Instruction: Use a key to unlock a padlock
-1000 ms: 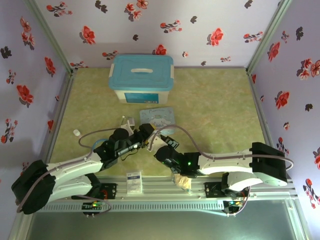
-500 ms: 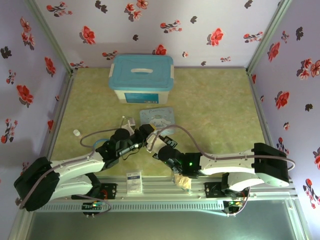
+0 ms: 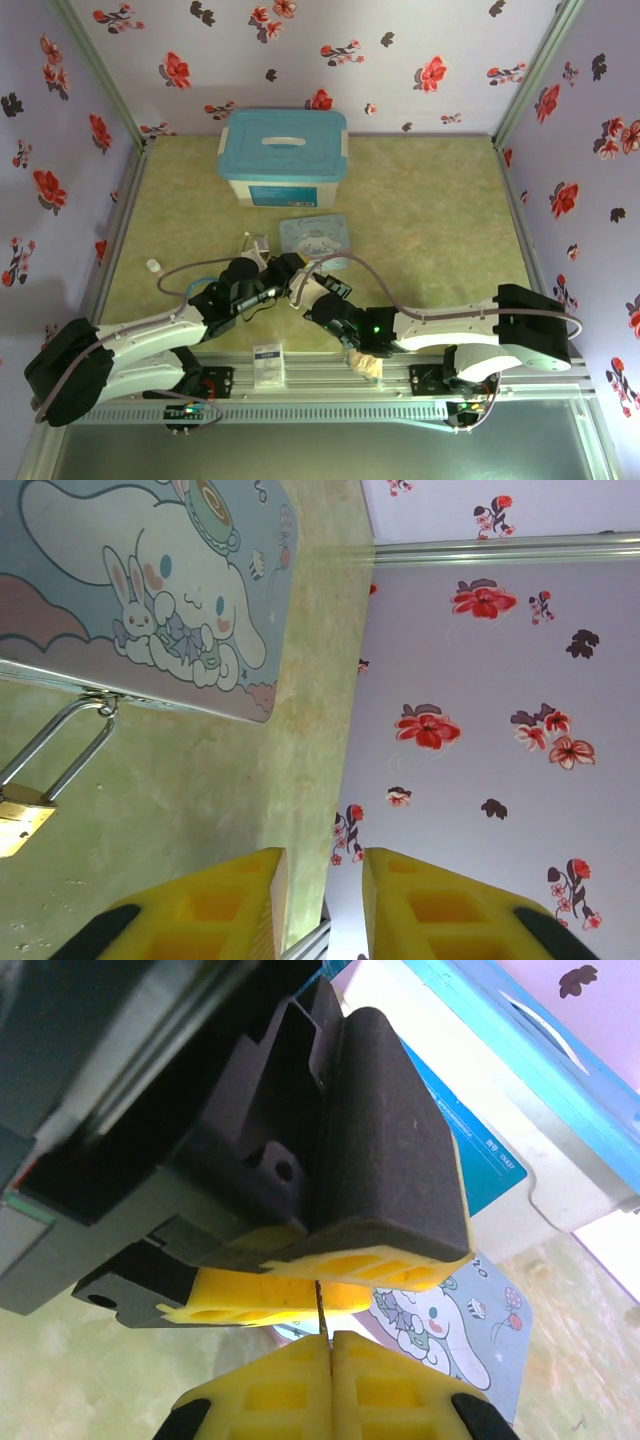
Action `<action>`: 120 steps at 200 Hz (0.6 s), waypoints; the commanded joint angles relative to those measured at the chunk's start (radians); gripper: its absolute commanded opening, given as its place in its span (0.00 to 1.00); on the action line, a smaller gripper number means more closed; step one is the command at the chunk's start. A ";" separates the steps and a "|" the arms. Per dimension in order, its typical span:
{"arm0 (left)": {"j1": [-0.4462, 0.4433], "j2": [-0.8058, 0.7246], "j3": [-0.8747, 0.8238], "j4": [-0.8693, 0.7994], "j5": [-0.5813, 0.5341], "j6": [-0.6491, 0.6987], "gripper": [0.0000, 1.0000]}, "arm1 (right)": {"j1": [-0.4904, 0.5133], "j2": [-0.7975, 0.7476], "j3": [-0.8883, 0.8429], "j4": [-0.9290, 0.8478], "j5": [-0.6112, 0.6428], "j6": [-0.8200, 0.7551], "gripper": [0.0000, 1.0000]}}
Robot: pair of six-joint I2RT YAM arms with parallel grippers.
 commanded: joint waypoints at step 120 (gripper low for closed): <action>0.067 -0.165 0.032 -0.067 0.005 0.290 0.00 | -0.347 -0.308 -0.146 0.069 -0.736 0.659 0.80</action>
